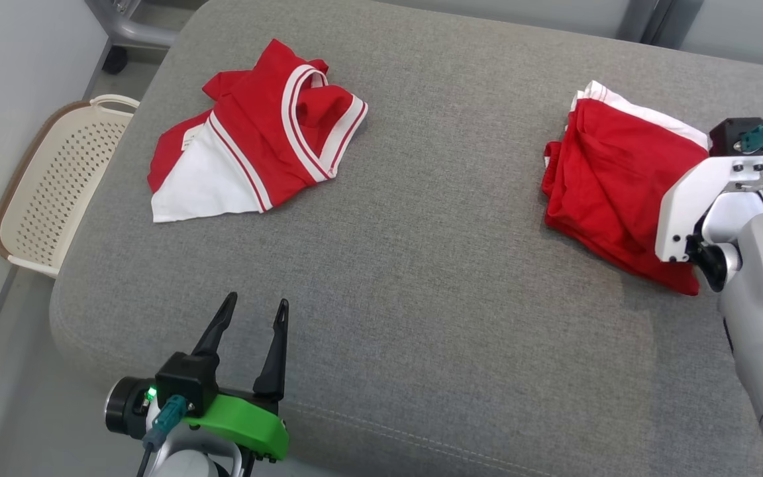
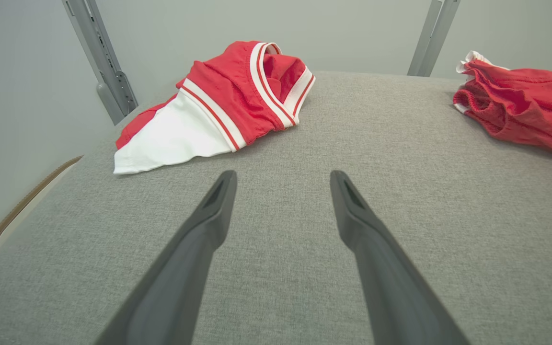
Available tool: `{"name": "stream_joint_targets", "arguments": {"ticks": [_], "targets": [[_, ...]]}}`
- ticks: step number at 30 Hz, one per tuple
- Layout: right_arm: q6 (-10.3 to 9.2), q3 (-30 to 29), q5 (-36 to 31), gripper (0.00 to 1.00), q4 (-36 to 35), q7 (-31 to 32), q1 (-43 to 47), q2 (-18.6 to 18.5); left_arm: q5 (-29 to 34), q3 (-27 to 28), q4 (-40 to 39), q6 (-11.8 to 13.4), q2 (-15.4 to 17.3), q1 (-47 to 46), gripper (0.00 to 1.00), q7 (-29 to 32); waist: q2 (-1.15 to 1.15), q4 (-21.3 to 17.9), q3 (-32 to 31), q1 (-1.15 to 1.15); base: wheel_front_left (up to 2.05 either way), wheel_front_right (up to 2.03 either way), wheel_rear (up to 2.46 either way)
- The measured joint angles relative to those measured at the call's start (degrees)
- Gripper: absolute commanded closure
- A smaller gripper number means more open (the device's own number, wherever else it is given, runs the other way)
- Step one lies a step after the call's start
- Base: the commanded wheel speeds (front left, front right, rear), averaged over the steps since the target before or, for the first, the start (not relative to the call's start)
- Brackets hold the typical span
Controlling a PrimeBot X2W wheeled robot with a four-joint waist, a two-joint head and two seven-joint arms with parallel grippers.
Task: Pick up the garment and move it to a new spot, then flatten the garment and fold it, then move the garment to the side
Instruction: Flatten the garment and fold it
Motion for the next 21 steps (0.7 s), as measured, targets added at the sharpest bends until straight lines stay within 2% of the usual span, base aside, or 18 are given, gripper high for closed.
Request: {"name": "stream_joint_targets", "arguments": {"ticks": [11, 21], "targets": [[0.00, 3.9, 2.3, 1.00, 1.7, -1.8, 0.0, 4.3, -0.4, 0.0, 0.0, 0.3, 0.8, 0.1, 0.00, 0.2, 0.00, 1.4, -0.6, 0.00, 0.00, 0.00, 0.00], [0.00, 11.5, 3.7, 1.00, 4.3, -1.2, -1.3, 8.8, -1.1, -0.1, 0.0, 0.9, 0.9, 0.4, 0.00, 0.3, 0.00, 1.6, -1.6, 0.00, 0.00, 0.00, 0.00]]}}
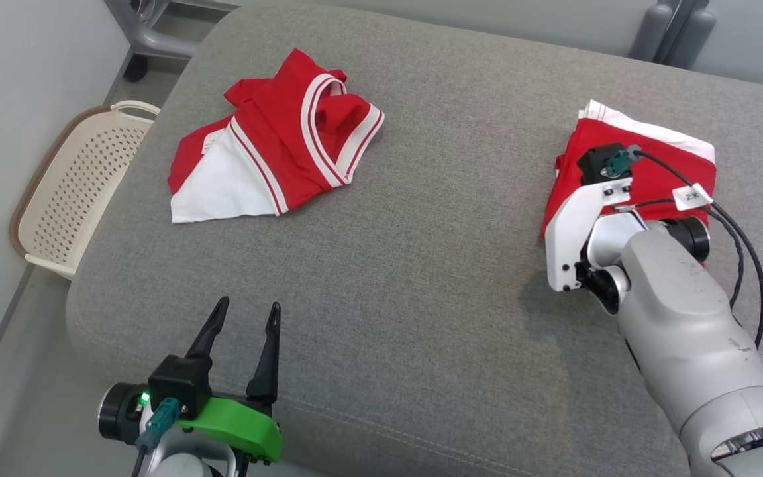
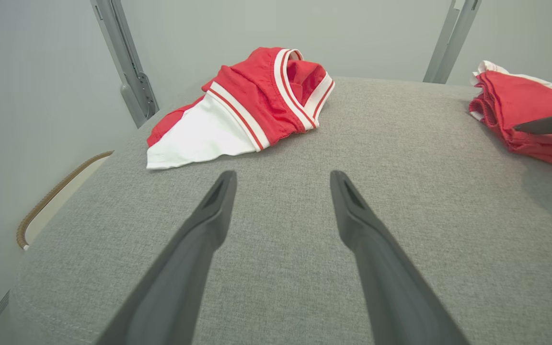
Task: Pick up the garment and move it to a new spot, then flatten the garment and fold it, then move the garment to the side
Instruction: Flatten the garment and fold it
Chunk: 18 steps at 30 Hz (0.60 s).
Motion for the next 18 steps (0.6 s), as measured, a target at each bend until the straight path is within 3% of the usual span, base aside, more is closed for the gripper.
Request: {"name": "stream_joint_targets", "arguments": {"ticks": [8, 9, 11, 18], "targets": [[0.00, 4.1, 3.5, 1.00, 0.4, -0.2, -2.7, 1.3, -0.4, 0.2, 0.1, 0.7, 0.3, 0.6, 0.00, 0.0, 0.00, -0.2, -1.3, 0.00, 0.00, 0.00, 0.00], [0.00, 4.2, 3.9, 0.75, 0.3, 0.0, -3.3, 1.2, -0.5, 0.3, 0.1, 0.7, 0.4, 0.8, 0.00, 0.0, 0.00, -0.4, -1.5, 0.00, 0.00, 0.00, 0.00], [0.00, 3.9, 4.8, 0.00, 0.1, 0.0, -4.5, 0.4, -0.6, 0.5, 0.0, 1.0, 0.5, 1.2, 0.00, -0.1, 0.00, -0.9, -1.9, 0.00, 0.00, 0.00, 0.00], [0.00, -1.7, 5.9, 0.00, 2.0, 1.1, -7.1, -5.1, -0.9, 0.7, -1.0, 1.4, 1.6, 2.3, 0.00, 0.0, 0.00, -3.0, -3.1, 0.00, 0.00, 0.00, 0.00]]}}
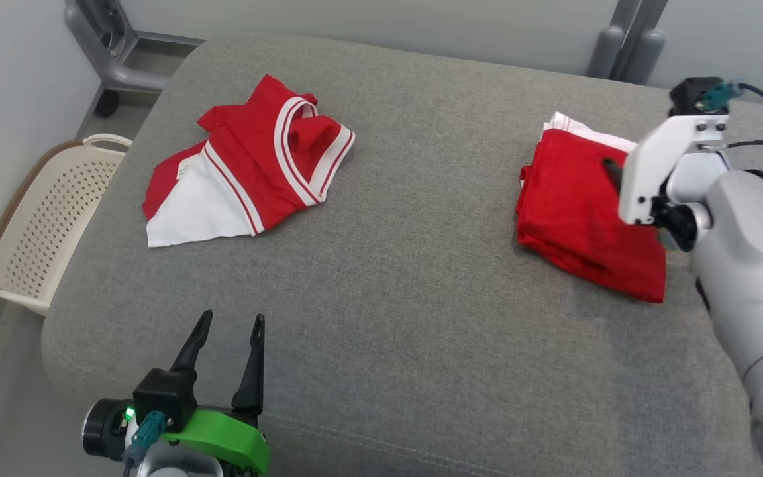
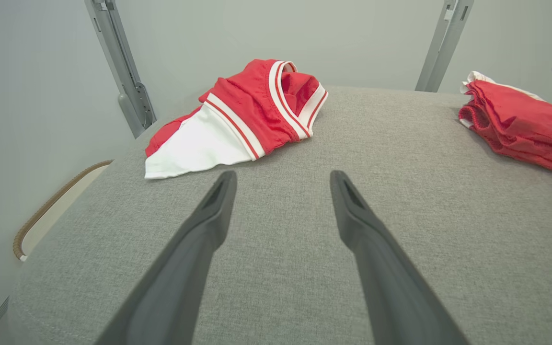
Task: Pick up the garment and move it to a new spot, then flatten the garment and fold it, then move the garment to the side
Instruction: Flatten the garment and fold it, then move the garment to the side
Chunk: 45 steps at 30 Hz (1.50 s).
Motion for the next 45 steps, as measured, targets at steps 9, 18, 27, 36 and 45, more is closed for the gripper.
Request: {"name": "stream_joint_targets", "arguments": {"ticks": [9, 18, 27, 36, 45], "targets": [[-0.02, -12.8, -4.3, 0.00, 8.2, -0.7, -0.5, -3.4, 0.0, -0.7, -1.6, 0.3, 0.7, 0.0, 0.00, 1.0, 0.00, -2.2, 1.7, 0.00, 0.00, 0.00, 0.00], [-0.02, -19.0, -9.0, 0.00, 10.9, -2.2, -1.1, -1.4, 0.5, -1.4, -2.3, 0.4, 1.0, -1.5, 0.00, 0.9, 0.00, -2.7, 5.3, 0.00, 0.00, 0.00, 0.00], [-0.02, -25.9, -12.9, 0.94, 11.7, -2.1, -1.1, -0.8, 0.7, -2.0, -1.8, 0.4, 0.9, -2.3, 0.00, 0.8, 0.00, -1.4, 7.1, 0.00, 0.00, 0.00, 0.00], [0.02, -29.3, -17.1, 1.00, 11.9, -2.1, -0.9, 0.5, 0.6, -2.2, -1.4, 0.7, 1.3, -2.3, 0.00, 0.6, 0.00, -2.1, 6.3, 0.00, 0.00, 0.00, 0.00], [0.02, -24.3, -21.5, 1.00, 11.5, -1.6, -0.9, 1.0, 0.6, -3.0, -2.2, 0.8, 1.4, -2.4, 0.00, 0.7, 0.00, -5.2, 5.6, 0.00, 0.00, 0.00, 0.00]]}}
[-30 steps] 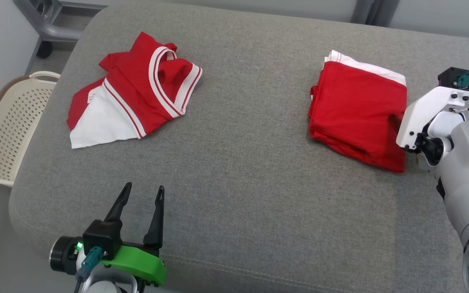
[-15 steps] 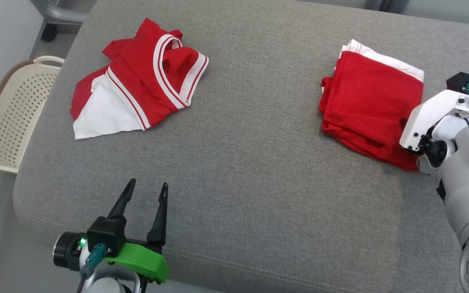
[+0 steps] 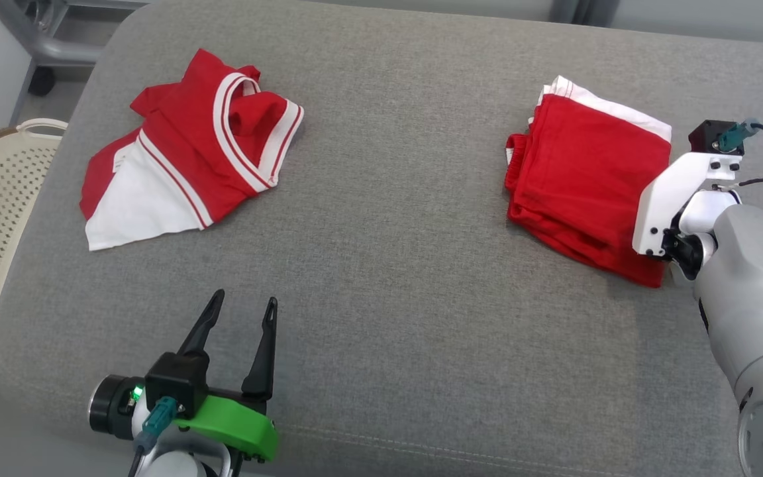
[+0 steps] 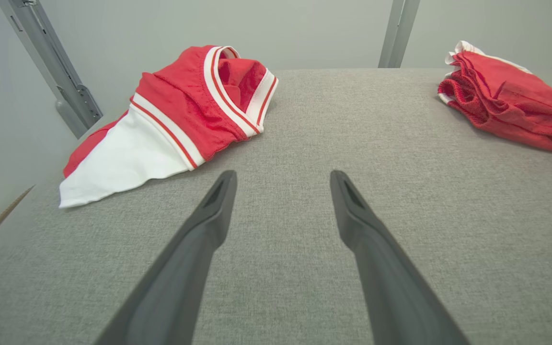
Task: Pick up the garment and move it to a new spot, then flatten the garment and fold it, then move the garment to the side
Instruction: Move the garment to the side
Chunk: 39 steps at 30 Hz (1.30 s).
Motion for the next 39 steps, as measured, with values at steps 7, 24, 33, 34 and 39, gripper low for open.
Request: {"name": "stream_joint_targets", "arguments": {"ticks": [7, 24, 33, 34, 39], "targets": [[0.00, 7.6, 0.1, 1.00, 0.0, 0.0, -1.6, -1.7, 0.4, -0.4, -1.3, 0.3, 0.1, -1.3, 0.00, 0.0, 0.00, -3.7, 0.5, 0.00, 0.00, 0.00, 0.00], [0.00, 34.3, 11.4, 1.00, -6.7, -2.7, -6.9, -15.2, 5.8, -3.4, -12.4, 0.3, 2.7, -8.7, 0.00, 2.4, 0.00, -14.7, 10.1, 0.00, 0.00, 0.00, 0.00], [0.00, 40.3, 18.7, 1.00, -12.5, -3.4, -10.0, -25.0, 8.8, -4.5, -21.7, 0.3, 5.5, -10.7, 0.00, 6.4, 0.00, -17.6, 17.4, 0.00, 0.00, 0.00, 0.00], [0.00, 40.8, 19.1, 1.00, -12.8, -3.6, -10.3, -26.1, 9.0, -4.6, -22.6, 0.3, 5.8, -11.0, 0.00, 6.9, 0.00, -17.9, 18.2, 0.00, 0.00, 0.00, 0.00], [0.00, 41.4, 20.0, 1.00, -13.3, -5.2, -10.6, -30.6, 10.1, -5.4, -25.8, 0.2, 6.6, -11.7, 0.00, 8.7, 0.00, -18.7, 21.7, 0.00, 0.00, 0.00, 0.00]]}}
